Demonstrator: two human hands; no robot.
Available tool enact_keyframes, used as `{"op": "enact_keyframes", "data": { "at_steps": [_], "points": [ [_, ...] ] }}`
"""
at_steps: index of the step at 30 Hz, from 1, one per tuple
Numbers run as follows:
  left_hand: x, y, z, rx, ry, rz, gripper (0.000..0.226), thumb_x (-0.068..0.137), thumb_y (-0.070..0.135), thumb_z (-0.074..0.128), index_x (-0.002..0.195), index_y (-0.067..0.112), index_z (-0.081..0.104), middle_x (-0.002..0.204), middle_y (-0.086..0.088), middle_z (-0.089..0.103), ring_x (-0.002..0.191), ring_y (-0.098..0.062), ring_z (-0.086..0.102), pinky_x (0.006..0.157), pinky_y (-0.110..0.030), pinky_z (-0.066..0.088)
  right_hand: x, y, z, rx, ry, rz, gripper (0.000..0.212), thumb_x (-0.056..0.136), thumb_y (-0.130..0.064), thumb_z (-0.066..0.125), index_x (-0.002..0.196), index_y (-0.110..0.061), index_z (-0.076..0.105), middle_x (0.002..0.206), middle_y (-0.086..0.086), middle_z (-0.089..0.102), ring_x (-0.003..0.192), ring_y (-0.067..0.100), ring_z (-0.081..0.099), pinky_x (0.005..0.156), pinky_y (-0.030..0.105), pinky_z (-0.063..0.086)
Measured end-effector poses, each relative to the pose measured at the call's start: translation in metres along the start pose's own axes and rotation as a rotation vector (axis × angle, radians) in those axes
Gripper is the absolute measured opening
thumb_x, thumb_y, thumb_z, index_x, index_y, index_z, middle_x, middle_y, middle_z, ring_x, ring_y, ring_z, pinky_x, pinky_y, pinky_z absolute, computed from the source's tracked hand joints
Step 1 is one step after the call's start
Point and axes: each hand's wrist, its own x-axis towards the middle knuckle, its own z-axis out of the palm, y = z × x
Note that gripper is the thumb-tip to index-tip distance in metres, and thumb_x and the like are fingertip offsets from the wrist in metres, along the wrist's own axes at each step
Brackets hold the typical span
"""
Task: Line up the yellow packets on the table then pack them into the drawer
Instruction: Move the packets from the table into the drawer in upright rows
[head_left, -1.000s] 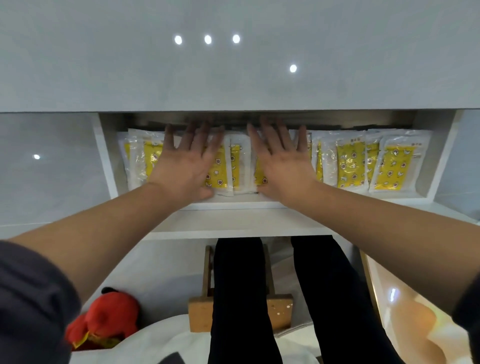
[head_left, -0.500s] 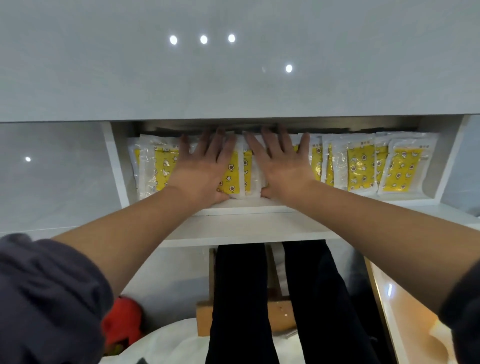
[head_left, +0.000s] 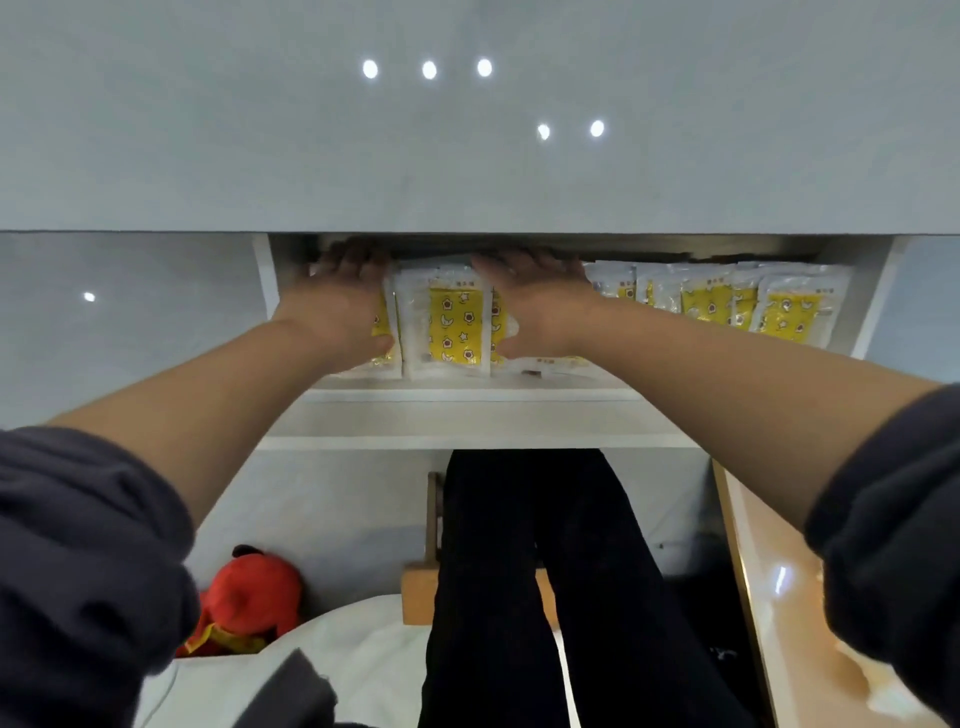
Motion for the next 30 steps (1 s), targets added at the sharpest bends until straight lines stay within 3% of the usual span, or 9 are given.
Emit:
{"op": "enact_keyframes", "data": {
  "at_steps": [3,8,14,21,26,30],
  "points": [
    [-0.010,0.020,-0.014,-0.032,0.023,-0.011,0.089,0.086,0.041,0.062,0.152,0.015,0.011,0.158,-0.013,0.017,0.146,-0.032,0.015,0.115,-0.052,0.024,-0.017,0.005,-0.010,0.046,0.042,0.019,0.094,0.083,-0.044,0.064,0.153,-0.029,0.003,0.161,0.001,0.010,0.146,0.030,0.014,0.117,0.053,0.015],
    [-0.057,0.060,-0.047,-0.259,0.016,-0.033,0.069,0.087,0.038,0.061,0.145,0.013,0.032,0.144,-0.013,0.040,0.133,-0.031,0.036,0.102,-0.048,0.041,-0.075,0.006,-0.030,0.064,0.046,0.033,0.078,0.086,-0.035,0.058,0.151,-0.021,0.016,0.153,0.011,0.029,0.138,0.033,0.029,0.108,0.051,0.033],
    [-0.084,0.082,-0.049,-0.352,-0.037,-0.062,0.057,0.090,0.034,0.057,0.141,0.014,0.040,0.141,-0.010,0.045,0.130,-0.029,0.040,0.100,-0.047,0.044,-0.113,0.007,-0.038,0.107,0.000,0.073,0.064,0.090,-0.032,0.053,0.146,-0.016,0.029,0.146,0.009,0.040,0.132,0.031,0.038,0.104,0.048,0.038],
    [-0.022,0.074,-0.030,-0.193,0.028,-0.016,0.073,0.084,0.039,0.063,0.145,0.015,0.031,0.147,-0.012,0.035,0.136,-0.032,0.032,0.105,-0.048,0.036,-0.058,0.018,-0.015,0.112,0.087,0.188,0.069,0.087,-0.032,0.054,0.148,-0.019,0.026,0.148,0.011,0.036,0.135,0.031,0.034,0.108,0.049,0.031],
    [0.032,0.072,-0.021,-0.198,0.085,0.069,0.083,0.069,0.068,0.067,0.134,0.022,0.043,0.134,-0.006,0.051,0.123,-0.030,0.049,0.099,-0.041,0.042,-0.002,0.021,-0.003,0.145,0.113,0.164,0.077,0.080,-0.050,0.055,0.147,-0.029,0.025,0.148,0.004,0.040,0.133,0.031,0.038,0.106,0.044,0.035],
    [0.045,0.067,-0.011,-0.165,0.011,0.074,0.099,0.059,0.079,0.066,0.139,0.027,0.038,0.138,-0.004,0.047,0.127,-0.030,0.045,0.101,-0.043,0.041,0.011,0.013,0.007,0.045,0.095,0.120,0.085,0.073,-0.062,0.059,0.145,-0.028,0.030,0.148,0.001,0.038,0.135,0.030,0.035,0.109,0.047,0.030]
  ]
}}
